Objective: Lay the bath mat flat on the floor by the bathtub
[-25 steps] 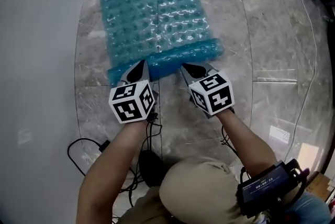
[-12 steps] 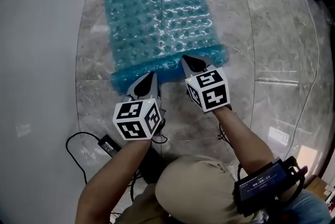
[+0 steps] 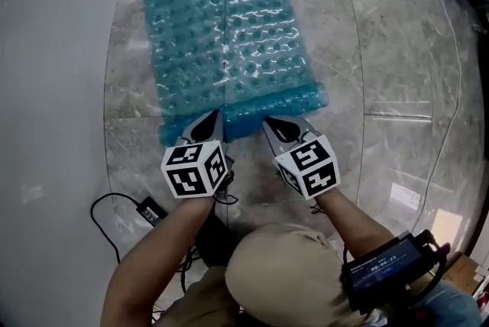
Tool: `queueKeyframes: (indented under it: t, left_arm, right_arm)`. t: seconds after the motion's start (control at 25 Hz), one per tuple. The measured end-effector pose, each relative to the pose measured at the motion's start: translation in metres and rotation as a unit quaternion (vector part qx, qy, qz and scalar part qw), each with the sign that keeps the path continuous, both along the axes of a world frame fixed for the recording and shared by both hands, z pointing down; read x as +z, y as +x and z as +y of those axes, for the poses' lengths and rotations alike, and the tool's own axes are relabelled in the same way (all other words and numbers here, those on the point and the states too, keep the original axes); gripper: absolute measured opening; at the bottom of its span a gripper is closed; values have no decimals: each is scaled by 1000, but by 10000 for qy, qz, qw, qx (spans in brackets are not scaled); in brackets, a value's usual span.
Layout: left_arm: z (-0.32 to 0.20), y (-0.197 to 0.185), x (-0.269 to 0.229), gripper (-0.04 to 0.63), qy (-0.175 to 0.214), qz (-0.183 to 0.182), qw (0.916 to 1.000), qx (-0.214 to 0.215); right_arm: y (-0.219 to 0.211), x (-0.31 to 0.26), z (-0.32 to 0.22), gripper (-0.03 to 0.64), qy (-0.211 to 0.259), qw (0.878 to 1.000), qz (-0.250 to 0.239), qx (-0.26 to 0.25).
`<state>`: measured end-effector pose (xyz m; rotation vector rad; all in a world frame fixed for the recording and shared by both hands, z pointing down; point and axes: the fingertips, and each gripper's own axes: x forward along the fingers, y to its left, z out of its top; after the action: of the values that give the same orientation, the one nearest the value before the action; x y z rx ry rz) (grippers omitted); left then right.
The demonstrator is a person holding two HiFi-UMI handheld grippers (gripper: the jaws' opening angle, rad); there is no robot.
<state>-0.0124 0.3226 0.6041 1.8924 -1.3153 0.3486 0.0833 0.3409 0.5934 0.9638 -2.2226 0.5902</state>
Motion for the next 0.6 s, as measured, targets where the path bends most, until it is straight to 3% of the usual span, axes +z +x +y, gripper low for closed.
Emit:
queueKeyframes:
  t: [0.16, 0.32, 0.52, 0.6]
  left_arm:
    - [27, 7, 15, 6, -200, 58, 9997, 108]
    - [54, 22, 11, 6, -613, 100, 9974, 361]
    - [37, 23, -23, 6, -294, 327, 9988, 216]
    - [32, 22, -27, 6, -311, 225, 9988, 306]
  right_arm:
    - [2, -13, -20, 5, 153, 9997, -109, 124]
    - [8, 5, -21, 5, -164, 9997, 145, 81]
    - [16, 12, 0, 3, -121, 9992, 380, 31]
    - [19, 16, 14, 3, -117, 9988, 474, -82]
